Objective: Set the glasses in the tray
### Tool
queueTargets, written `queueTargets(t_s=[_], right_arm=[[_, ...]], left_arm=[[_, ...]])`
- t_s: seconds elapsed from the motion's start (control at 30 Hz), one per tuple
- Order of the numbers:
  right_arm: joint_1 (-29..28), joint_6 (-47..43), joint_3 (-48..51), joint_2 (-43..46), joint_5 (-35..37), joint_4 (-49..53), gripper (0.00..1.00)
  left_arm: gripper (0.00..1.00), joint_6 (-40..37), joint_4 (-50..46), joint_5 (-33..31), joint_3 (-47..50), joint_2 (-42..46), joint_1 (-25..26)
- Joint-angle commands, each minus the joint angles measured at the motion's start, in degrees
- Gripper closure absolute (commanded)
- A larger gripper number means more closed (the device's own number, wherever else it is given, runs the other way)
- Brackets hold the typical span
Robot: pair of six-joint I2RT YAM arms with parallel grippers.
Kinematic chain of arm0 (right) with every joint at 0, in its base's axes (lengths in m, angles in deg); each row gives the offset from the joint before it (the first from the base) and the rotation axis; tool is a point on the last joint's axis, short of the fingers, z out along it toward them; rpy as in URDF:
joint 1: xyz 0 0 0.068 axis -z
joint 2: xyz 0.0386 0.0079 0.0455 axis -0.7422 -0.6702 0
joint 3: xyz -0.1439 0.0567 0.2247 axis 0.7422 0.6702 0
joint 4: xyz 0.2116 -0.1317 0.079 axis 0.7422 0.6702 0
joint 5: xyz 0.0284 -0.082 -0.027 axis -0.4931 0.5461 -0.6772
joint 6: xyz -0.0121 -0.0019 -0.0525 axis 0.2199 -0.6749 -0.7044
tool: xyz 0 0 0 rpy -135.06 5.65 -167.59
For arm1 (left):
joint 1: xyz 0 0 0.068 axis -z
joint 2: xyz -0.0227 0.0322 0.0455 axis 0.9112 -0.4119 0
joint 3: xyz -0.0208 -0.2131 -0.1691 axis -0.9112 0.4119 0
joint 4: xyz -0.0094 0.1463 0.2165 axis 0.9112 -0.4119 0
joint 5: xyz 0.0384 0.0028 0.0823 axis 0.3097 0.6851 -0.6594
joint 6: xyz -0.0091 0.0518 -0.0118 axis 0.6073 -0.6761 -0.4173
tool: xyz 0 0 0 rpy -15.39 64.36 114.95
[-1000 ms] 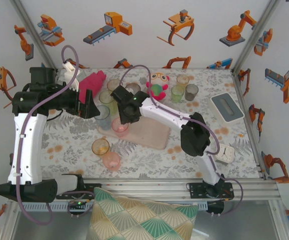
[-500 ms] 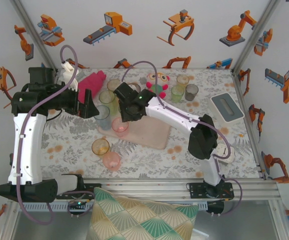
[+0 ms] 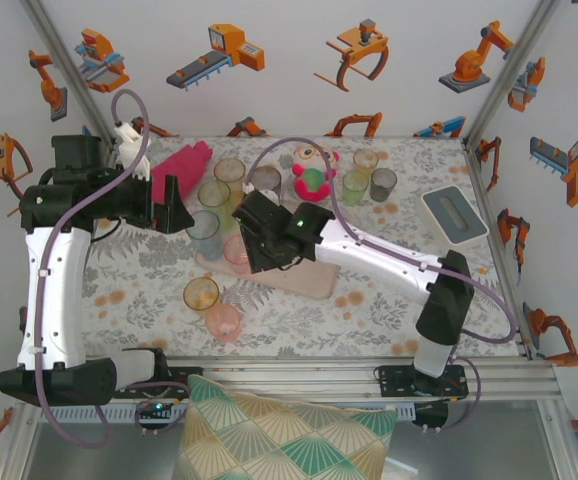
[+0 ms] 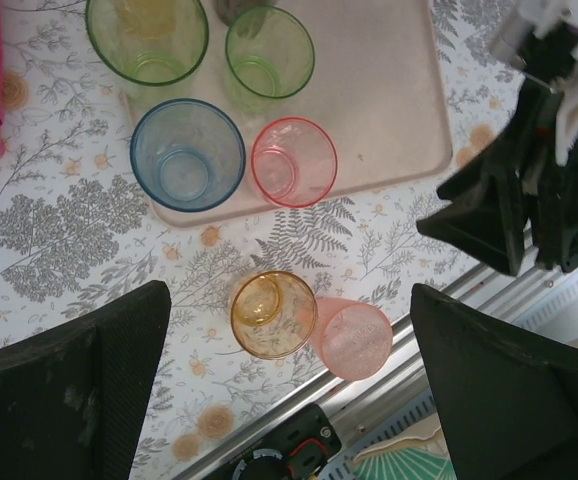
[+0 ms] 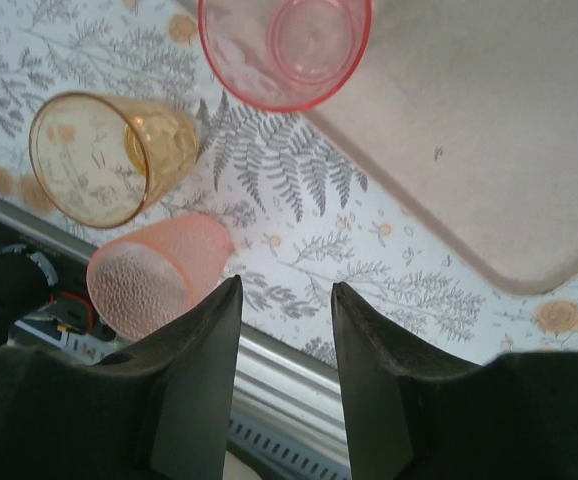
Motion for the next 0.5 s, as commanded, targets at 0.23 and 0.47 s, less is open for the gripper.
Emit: queueTargets(t_s=[0.23,0.47], right_arm=[[-8.05,10.21,11.50,2.72,-1.17,-11.30,0.59],[-9.99,11.54,11.53,1.69,-0.40,-11.78,0.59]], left_arm=[[0.03,3.87,1.64,1.45,1.33,1.85,-3.49],[0.02,1.93,1.28,0.68,2.89,3.06,-4.61]])
